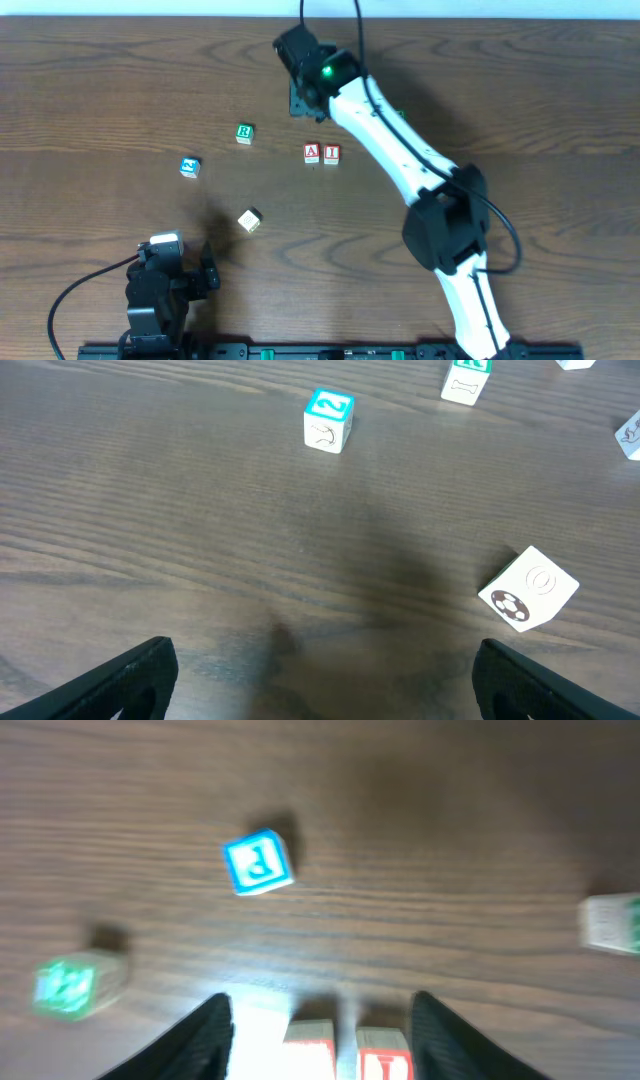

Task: Spell out Ai2
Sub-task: 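Retract right arm to the right side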

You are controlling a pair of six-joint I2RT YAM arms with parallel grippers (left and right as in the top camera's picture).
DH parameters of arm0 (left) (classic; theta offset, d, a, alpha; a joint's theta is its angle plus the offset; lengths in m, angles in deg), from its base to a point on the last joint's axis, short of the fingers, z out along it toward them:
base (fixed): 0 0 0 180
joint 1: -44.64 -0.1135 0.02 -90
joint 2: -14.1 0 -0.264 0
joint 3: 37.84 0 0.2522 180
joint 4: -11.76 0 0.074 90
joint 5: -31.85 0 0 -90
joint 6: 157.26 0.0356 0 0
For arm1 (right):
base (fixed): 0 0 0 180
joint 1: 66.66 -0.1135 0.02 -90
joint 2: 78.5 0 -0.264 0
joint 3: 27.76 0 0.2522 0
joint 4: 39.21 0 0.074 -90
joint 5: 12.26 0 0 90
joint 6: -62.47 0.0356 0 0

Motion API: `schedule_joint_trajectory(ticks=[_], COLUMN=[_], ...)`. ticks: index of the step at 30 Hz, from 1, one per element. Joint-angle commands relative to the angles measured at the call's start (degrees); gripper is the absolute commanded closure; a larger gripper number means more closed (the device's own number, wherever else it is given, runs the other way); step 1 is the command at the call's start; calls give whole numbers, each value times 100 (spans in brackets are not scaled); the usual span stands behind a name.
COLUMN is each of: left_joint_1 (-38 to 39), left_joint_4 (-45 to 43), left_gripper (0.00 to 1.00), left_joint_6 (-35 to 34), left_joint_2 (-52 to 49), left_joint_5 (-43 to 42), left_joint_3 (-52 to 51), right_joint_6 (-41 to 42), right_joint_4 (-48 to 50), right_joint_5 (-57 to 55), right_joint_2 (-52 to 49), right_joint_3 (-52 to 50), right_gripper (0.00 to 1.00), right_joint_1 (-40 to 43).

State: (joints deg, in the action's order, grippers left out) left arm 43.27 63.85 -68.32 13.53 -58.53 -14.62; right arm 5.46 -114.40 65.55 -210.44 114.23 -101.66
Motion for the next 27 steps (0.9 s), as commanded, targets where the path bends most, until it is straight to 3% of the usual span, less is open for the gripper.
schedule_joint_trajectory(ticks=[1,6,13,17,21,27], left_joint_1=[-22,-22,-22,-20,-20,-20], left_joint_4=[42,42,-20,-70,-254,-621], left_gripper=[4,5,5,5,4,5], left_joint_6=[24,28,24,22,-94,-129], left_joint_2=[37,37,37,37,37,37], left_joint_5=[79,83,87,-245,-317,-1596], left_joint_3=[-46,-46,-46,-46,-44,-46], right_joint_6=[-708,-1147,-1379,-1375,-1311,-1314], right_joint_4=[-304,-1213,-2597,-3202,-2898,-1388], right_joint_5=[81,81,-79,-728,-730,-695], right_joint_2=[852,1971,3254,3987,4804,6024], right_joint_3=[422,420,400,109,-997,-3740], right_gripper=[36,27,27,27,27,18], right_joint_1=[-76,-92,-87,-85,-87,-85])
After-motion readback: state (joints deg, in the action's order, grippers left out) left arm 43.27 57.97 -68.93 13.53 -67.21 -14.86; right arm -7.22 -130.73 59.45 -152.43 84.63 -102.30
